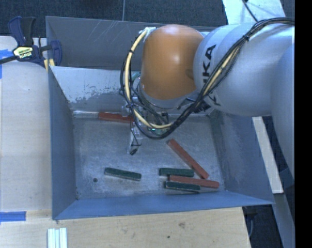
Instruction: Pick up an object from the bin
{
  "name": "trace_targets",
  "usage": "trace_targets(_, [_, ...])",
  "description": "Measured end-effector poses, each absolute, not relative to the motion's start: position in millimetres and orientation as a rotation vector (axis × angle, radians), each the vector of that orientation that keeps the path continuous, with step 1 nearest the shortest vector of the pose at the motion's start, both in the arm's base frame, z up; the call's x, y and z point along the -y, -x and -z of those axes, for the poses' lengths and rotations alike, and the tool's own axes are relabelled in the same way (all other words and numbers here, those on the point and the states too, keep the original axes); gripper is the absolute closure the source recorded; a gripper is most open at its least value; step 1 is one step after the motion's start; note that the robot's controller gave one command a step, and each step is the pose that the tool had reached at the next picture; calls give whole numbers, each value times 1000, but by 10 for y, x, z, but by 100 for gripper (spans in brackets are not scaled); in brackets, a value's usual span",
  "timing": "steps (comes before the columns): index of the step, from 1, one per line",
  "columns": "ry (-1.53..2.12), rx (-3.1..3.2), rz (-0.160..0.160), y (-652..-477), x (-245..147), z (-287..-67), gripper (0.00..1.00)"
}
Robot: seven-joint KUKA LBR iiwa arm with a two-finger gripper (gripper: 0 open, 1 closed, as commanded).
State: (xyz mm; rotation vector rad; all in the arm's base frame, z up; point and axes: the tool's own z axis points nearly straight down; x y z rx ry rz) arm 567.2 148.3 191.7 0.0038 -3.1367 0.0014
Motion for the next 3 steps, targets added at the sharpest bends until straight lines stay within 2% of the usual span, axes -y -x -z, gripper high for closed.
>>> trace_targets(1, [-7,3135,-1,-5218,-1582,-661,0])
trace_targets(2, [1,3149,4,-5268,-1579,-724,100])
trace_targets(3, [-81,3151,4,-5163,-1598,-2252,100])
